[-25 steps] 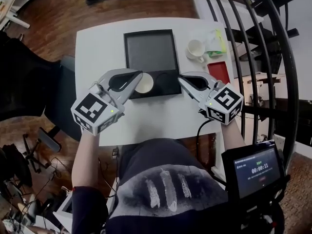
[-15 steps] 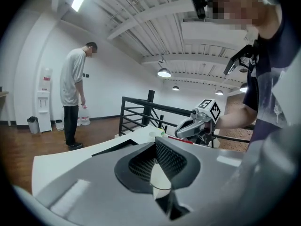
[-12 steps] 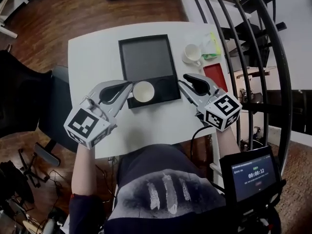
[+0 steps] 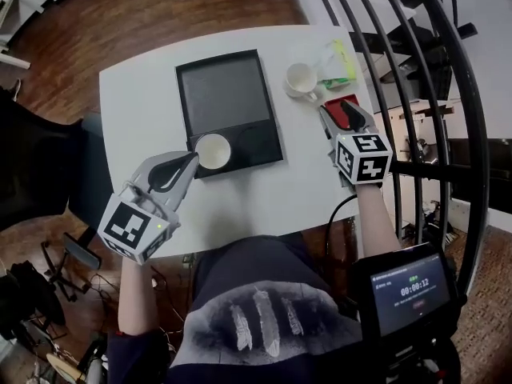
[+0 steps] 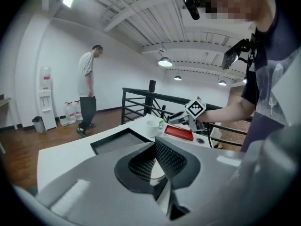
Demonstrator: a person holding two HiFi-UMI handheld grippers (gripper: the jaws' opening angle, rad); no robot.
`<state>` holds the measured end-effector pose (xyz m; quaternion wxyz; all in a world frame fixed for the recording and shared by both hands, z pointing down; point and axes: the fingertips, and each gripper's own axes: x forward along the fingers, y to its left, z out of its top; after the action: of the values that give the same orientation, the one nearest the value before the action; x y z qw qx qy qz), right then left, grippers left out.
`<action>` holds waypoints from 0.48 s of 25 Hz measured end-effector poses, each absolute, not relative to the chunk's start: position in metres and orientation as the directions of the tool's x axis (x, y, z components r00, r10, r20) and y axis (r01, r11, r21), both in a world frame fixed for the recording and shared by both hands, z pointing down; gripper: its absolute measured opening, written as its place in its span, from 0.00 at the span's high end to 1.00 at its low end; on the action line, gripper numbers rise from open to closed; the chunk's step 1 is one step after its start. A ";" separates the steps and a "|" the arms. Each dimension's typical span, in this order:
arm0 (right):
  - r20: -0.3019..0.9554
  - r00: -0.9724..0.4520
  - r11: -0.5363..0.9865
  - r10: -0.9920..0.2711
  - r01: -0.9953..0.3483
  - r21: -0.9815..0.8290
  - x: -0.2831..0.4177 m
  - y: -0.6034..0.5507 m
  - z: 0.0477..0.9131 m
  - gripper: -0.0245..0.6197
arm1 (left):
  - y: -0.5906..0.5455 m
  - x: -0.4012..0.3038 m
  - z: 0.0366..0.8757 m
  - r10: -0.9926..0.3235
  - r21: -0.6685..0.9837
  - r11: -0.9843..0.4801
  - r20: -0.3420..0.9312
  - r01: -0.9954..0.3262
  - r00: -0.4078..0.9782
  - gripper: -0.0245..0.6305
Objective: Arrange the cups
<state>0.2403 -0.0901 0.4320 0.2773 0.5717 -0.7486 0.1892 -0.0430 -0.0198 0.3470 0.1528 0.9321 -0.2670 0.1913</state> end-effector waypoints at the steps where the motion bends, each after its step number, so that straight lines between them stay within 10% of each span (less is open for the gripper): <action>1: 0.647 -0.203 0.301 -0.735 -0.953 0.042 0.242 -0.099 0.440 0.65 | -0.017 -0.040 0.347 -0.455 0.176 -0.799 0.448 -0.575 0.770 0.94; 12: 0.776 -0.207 0.469 -0.596 -0.874 0.127 0.221 -0.130 0.503 0.67 | 0.020 -0.034 0.357 -0.548 0.145 -0.706 0.509 -0.694 0.664 0.94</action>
<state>0.2214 -0.1303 0.5031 0.4014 0.4851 -0.7573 0.1734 -0.0338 0.0204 0.3568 0.1655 0.8970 -0.3461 0.2198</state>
